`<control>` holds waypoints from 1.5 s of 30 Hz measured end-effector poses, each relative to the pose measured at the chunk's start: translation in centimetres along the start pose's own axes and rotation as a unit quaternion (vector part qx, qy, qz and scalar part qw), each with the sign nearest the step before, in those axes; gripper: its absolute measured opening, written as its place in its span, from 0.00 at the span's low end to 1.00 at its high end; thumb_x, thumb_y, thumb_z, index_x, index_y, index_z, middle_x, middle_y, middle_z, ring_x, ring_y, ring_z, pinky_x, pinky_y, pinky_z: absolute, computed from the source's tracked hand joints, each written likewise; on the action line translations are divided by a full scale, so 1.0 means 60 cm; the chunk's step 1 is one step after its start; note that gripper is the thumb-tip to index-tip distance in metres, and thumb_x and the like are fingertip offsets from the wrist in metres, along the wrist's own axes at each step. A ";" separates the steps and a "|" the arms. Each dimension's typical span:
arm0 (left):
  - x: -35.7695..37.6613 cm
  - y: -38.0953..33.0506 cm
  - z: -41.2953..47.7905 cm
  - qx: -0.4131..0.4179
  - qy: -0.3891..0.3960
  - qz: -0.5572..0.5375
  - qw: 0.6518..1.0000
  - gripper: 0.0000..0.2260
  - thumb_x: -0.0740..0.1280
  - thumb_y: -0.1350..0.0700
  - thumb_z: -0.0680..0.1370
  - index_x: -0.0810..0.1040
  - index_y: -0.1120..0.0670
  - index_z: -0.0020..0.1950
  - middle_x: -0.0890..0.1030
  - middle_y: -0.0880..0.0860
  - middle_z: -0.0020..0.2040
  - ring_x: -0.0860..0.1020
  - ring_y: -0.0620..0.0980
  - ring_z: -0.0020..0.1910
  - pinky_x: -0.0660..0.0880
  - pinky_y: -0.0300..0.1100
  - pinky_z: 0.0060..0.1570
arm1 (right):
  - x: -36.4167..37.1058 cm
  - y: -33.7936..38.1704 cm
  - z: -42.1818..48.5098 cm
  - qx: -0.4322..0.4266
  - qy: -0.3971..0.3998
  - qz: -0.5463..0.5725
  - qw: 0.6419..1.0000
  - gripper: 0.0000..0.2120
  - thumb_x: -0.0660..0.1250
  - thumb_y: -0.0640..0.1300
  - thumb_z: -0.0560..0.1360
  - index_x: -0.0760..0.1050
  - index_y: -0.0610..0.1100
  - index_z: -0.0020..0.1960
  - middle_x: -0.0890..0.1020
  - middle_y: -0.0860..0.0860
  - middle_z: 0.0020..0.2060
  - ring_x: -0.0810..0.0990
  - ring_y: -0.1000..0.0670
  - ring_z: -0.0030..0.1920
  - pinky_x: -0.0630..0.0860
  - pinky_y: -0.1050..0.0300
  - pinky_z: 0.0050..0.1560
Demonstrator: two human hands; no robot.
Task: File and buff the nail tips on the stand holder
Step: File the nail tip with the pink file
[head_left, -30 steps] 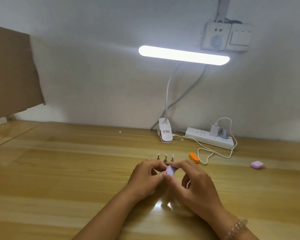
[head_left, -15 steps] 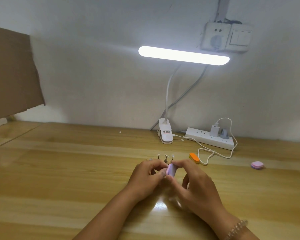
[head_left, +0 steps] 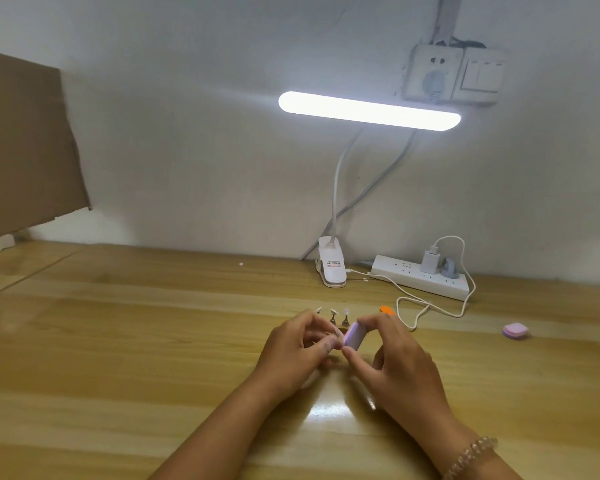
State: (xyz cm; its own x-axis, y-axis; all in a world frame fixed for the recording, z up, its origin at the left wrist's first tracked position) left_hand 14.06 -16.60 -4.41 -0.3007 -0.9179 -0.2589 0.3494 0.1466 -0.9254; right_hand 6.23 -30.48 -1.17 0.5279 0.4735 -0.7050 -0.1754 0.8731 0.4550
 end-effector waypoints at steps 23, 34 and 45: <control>-0.001 -0.001 0.000 0.000 0.000 0.021 1.000 0.04 0.70 0.61 0.78 0.84 0.55 0.48 0.87 0.51 0.44 0.85 0.55 0.45 0.80 0.56 0.53 | -0.008 -0.035 0.010 0.052 -0.052 0.074 0.994 0.07 0.70 0.60 0.71 0.73 0.61 0.45 0.79 0.66 0.43 0.77 0.57 0.33 0.76 0.54 0.41; 0.000 -0.004 0.002 0.006 0.001 0.046 0.999 0.07 0.68 0.60 0.80 0.85 0.52 0.50 0.86 0.48 0.44 0.85 0.50 0.46 0.80 0.55 0.53 | 0.002 -0.003 0.005 -0.010 -0.008 0.009 1.000 0.16 0.72 0.57 0.71 0.74 0.55 0.56 0.77 0.62 0.49 0.76 0.59 0.34 0.77 0.53 0.40; -0.002 -0.001 0.000 0.001 0.006 0.053 0.999 0.06 0.71 0.59 0.77 0.86 0.48 0.47 0.86 0.47 0.44 0.84 0.50 0.46 0.81 0.54 0.51 | 0.002 0.007 -0.001 -0.030 -0.002 0.034 0.999 0.15 0.69 0.62 0.69 0.74 0.56 0.51 0.77 0.63 0.47 0.77 0.56 0.32 0.76 0.54 0.36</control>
State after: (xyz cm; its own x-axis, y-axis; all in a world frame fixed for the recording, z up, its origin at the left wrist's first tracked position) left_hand 14.09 -16.52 -4.31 -0.2727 -0.8924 -0.3595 0.3815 0.2427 -0.8919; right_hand 6.15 -30.06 -1.12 0.5163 0.5321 -0.6711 -0.2604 0.8440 0.4688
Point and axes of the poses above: each hand's wrist, its own z-axis towards the middle knuckle, its own x-axis out of the palm, y = z × x, the point moved 8 cm from there along z, towards the middle knuckle
